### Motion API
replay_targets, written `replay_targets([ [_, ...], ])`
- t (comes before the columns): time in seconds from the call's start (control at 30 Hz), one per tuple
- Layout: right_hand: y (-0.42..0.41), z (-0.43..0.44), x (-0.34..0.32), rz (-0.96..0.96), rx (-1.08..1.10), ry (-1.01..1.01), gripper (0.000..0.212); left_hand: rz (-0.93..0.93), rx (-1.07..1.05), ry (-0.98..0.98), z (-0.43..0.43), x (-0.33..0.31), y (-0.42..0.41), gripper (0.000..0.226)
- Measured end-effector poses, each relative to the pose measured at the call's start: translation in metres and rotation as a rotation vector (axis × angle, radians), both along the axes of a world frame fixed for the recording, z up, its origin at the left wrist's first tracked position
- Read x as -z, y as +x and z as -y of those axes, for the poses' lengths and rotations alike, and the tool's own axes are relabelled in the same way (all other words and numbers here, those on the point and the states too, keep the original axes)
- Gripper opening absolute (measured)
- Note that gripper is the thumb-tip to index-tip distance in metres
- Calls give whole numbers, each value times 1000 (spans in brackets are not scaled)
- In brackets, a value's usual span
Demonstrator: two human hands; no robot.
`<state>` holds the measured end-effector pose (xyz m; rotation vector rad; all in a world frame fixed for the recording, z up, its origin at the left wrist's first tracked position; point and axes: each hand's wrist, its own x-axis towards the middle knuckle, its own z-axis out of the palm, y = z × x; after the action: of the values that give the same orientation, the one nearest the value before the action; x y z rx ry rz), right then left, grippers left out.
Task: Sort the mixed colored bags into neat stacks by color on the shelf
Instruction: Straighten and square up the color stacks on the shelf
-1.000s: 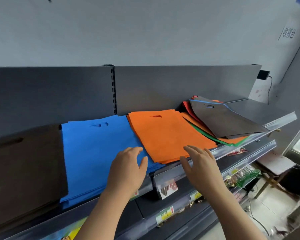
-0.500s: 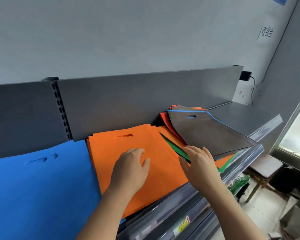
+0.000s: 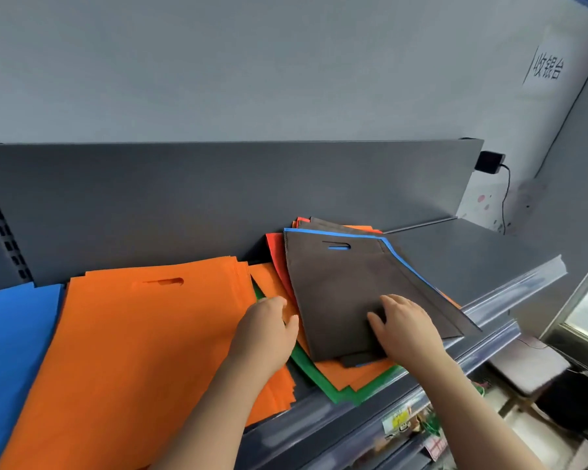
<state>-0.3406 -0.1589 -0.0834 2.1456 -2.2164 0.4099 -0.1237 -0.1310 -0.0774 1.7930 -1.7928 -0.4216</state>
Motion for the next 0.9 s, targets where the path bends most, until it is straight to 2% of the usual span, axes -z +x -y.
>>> replay_targets([
  [0.2, -12, 0, 13, 69, -116, -25, 34, -66, -114, 129, 21, -2, -36, 47],
  [0.33, -9, -9, 6, 174, -277, -2, 37, -248, -249, 101, 23, -8, -42, 70],
  [0.4, -20, -6, 4, 233, -278, 2, 36, -281, -307, 75, 20, -12, -42, 75],
  [0.43, -29, -2, 4, 224, -234, -7, 36, -282, -317, 65, 19, -12, -41, 71],
  [0.53, -53, 8, 5, 113, -63, 23, 34, -282, -277, 67, 18, -7, -39, 35],
  [0.57, -56, 8, 5, 99, -50, 47, 34, -292, -262, 83, 17, -6, -40, 31],
  [0.7, -54, 5, 9, 124, -152, 49, 32, -271, -278, 147, 16, -4, -49, 48],
  [0.9, -61, 8, 10, 202, -170, 41, 37, -307, -349, 5, 13, -10, -46, 36],
])
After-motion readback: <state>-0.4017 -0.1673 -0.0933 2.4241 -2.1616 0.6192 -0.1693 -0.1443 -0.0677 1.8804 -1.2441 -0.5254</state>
